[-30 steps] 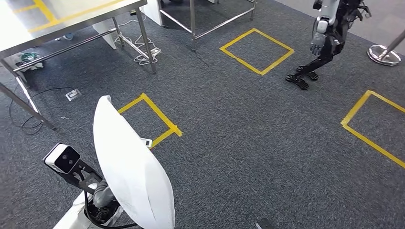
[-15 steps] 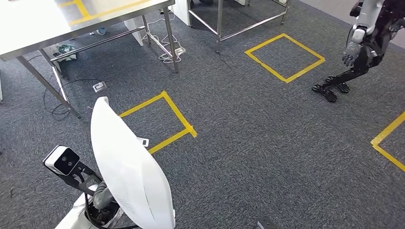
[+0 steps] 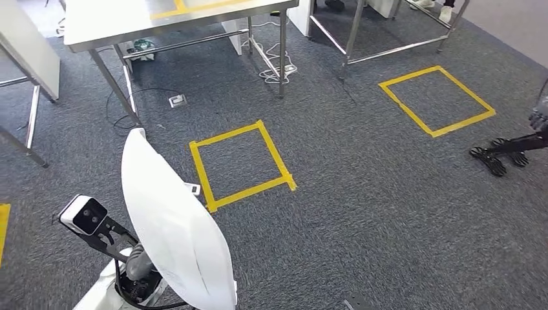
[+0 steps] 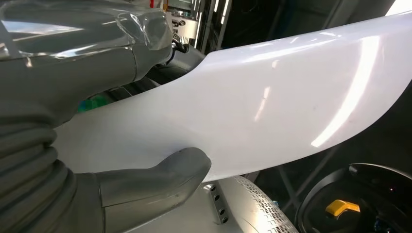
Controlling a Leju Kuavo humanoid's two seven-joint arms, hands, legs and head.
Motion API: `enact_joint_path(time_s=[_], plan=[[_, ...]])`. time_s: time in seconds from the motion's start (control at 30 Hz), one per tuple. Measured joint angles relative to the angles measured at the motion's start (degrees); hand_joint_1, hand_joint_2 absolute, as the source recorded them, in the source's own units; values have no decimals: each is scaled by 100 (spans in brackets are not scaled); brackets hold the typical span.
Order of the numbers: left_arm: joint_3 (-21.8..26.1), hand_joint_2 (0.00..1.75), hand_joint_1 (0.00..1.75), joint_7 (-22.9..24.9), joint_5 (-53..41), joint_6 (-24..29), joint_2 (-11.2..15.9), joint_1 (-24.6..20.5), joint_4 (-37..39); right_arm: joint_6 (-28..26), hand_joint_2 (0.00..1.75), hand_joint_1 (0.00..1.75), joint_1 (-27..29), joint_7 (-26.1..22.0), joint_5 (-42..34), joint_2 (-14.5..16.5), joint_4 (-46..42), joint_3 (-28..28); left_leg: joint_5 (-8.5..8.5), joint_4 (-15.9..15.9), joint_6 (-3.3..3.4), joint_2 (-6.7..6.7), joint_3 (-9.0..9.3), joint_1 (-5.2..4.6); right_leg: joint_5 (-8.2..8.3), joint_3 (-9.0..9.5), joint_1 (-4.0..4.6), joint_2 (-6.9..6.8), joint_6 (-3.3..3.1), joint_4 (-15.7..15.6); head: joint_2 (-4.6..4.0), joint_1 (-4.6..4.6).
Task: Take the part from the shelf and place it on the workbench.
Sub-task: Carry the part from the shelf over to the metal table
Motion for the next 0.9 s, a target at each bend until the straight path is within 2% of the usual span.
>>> enact_joint_path(time_s=[0.03,0.07,0.1,0.13,0.17,0.2,0.23,0.3,0.33,0.37,0.43,0.47,0.5,0.53,0.57,0.63,0.67,0.7,0.77,0.83,0.9], plan=[[-1,175,175,-5,-6,3,-1,6,3,1,0,0,4,4,4,-8,1,0,-7,5,-8,-94,6,5,64,-63,-14,7,54,15,0,-1],[0,175,175,-13,-10,5,-1,10,7,1,0,0,1,5,7,-13,1,0,-17,13,-24,-182,16,13,218,-10,-33,18,122,-203,0,1],[1,175,175,-20,-16,7,-2,10,9,0,0,0,-6,4,12,-19,1,0,-36,33,-51,-267,24,23,429,142,-64,72,198,-612,0,1],[2,175,175,-28,-21,8,-3,11,11,-1,0,0,-15,4,16,-21,1,1,-63,68,-89,-347,20,25,612,303,-91,173,243,-1011,0,2],[5,175,175,-37,-25,9,-4,12,12,-1,0,0,-23,5,20,-24,1,2,-92,109,-130,-413,3,22,737,431,-109,252,238,-1314,0,3],[9,175,175,-43,-28,10,-4,15,13,-2,0,0,-33,7,24,-24,1,4,-115,143,-167,-466,-21,18,800,507,-114,314,202,-1488,0,3],[13,175,175,-52,-30,10,-4,20,13,-2,0,0,-41,12,27,-24,1,5,-128,161,-195,-508,-46,16,800,522,-99,321,137,-1512,0,1],[23,175,175,-69,-34,10,1,31,13,-2,0,0,-57,21,29,-15,-3,7,-143,175,-227,-545,-69,33,799,544,-92,224,34,-1517,0,-3],[27,175,175,-78,-35,8,4,33,13,-7,0,0,-60,23,28,-15,-5,7,-185,236,-248,-462,-90,35,794,560,-97,178,-13,-1520,0,-15],[31,175,175,-83,-37,6,7,31,13,-17,0,0,-61,21,26,-15,-8,7,-283,398,-273,-313,-160,35,785,580,-105,132,-56,-1526,0,-26],[32,175,175,-86,-43,1,10,27,13,-49,0,0,-49,10,15,-23,-10,7,-618,1066,-325,46,-487,41,754,608,-83,47,-125,-1528,0,-49],[32,175,175,-87,-50,-1,11,32,14,-67,0,0,-41,6,0,-24,-10,5,-775,1468,-342,142,-704,54,742,614,-65,4,-141,-1528,0,-48],[32,175,175,-87,-61,-2,14,39,15,-84,0,0,-34,3,-18,-24,-10,3,-851,1758,-349,182,-869,63,732,618,-49,-36,-153,-1527,0,-48],[32,175,175,-87,-74,-4,17,46,18,-99,0,0,-33,2,-35,-24,-10,-1,-816,1849,-346,195,-936,69,724,625,-37,-72,-162,-1527,0,-49],[32,175,175,-87,-85,-5,20,48,20,-112,0,0,-35,2,-48,-24,-10,-6,-672,1692,-329,200,-873,69,713,639,-25,-95,-164,-1527,0,-50],[34,175,175,-87,-97,-8,22,41,22,-122,0,0,-44,2,-57,-14,-11,-16,-286,910,-237,238,-480,43,690,680,-9,-122,-160,-1531,0,-49],[36,175,175,-88,-99,-9,21,32,22,-125,0,0,-48,2,-61,0,-11,-20,-163,553,-182,271,-298,18,678,693,13,-131,-147,-1533,0,-45],[36,175,175,-90,-101,-13,20,20,22,-128,0,0,-48,1,-64,13,-12,-24,-111,330,-133,296,-184,-12,669,697,19,-142,-129,-1535,0,-45],[34,175,175,-93,-103,-24,21,0,22,-132,0,0,-47,0,-73,28,-12,-28,-122,225,-84,303,-149,-56,661,702,24,-169,-75,-1556,0,-43],[32,175,175,-95,-105,-38,14,-12,19,-133,0,0,-46,-1,-83,28,-12,-36,-85,114,-51,265,-76,-32,634,703,22,-172,-24,-1546,0,-38],[26,175,175,-96,-106,-52,-10,-40,16,-136,0,0,-47,-5,-97,26,-13,-54,-40,-14,-14,228,32,8,474,549,29,-100,-29,-1206,0,-21]])
